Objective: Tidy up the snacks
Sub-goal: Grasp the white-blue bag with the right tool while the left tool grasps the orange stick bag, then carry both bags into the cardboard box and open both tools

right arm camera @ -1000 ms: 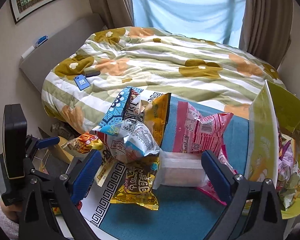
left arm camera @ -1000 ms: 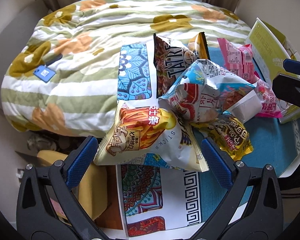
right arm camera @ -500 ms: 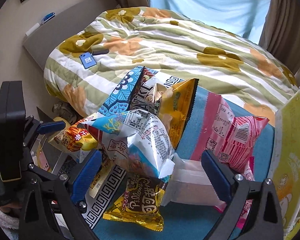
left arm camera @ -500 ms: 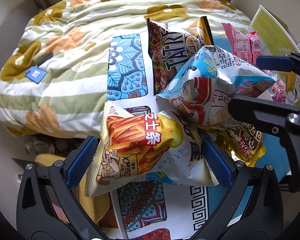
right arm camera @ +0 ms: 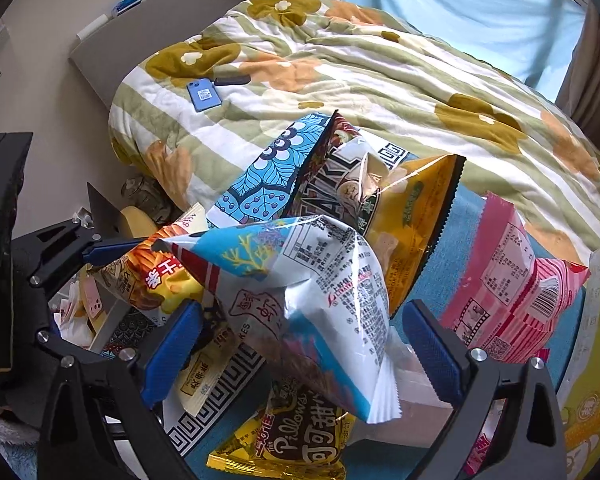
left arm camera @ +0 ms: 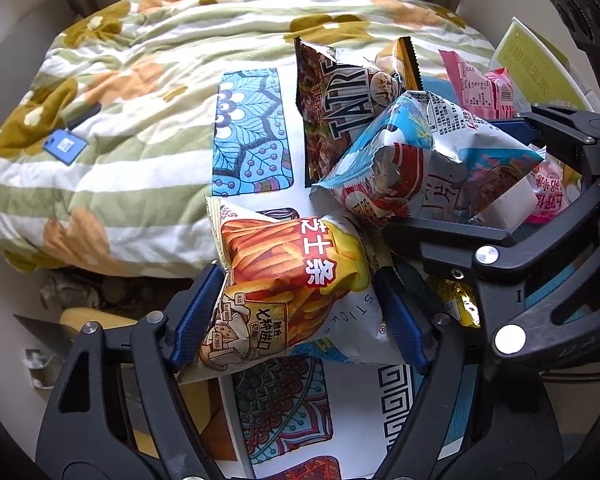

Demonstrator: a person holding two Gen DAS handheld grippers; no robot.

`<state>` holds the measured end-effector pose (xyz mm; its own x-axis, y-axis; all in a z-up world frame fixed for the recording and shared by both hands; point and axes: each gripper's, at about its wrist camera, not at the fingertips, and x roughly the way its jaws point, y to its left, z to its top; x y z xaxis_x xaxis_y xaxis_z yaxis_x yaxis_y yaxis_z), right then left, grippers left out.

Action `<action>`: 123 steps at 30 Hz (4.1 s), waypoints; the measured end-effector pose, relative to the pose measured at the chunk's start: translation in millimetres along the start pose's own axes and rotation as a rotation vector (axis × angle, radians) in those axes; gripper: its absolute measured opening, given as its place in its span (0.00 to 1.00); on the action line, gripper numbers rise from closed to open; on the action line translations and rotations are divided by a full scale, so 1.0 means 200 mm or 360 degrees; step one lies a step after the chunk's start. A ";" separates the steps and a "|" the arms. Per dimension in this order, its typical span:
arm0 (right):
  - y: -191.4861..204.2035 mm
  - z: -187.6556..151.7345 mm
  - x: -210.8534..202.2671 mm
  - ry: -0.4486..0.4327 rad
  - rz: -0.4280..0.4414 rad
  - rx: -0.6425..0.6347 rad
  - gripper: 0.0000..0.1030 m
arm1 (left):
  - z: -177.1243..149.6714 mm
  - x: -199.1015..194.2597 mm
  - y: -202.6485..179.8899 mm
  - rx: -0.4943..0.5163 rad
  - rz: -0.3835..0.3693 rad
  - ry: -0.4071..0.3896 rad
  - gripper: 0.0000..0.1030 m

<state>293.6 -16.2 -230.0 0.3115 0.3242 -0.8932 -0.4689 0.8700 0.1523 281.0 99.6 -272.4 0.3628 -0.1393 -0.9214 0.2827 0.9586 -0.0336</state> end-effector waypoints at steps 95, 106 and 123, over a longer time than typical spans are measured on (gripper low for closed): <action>-1.86 -0.63 -1.39 -0.0488 -0.0337 0.1045 0.65 | 1.17 -0.19 -1.82 0.0291 -0.0311 -0.0281 0.99; -1.84 -0.44 -1.27 -0.0443 -0.0250 0.0969 0.67 | 1.09 -0.25 -1.72 0.0278 -0.0266 -0.0287 0.99; -1.70 -0.44 -1.22 -0.0532 -0.0134 0.0923 0.96 | 0.92 -0.32 -1.65 0.0231 -0.0244 -0.0279 0.99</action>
<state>304.4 -424.0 -100.9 0.6102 0.2629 -0.7473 0.0590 0.9257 0.3737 327.9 -253.6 -130.7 0.4506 -0.3327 -0.8284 0.4656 0.8793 -0.0999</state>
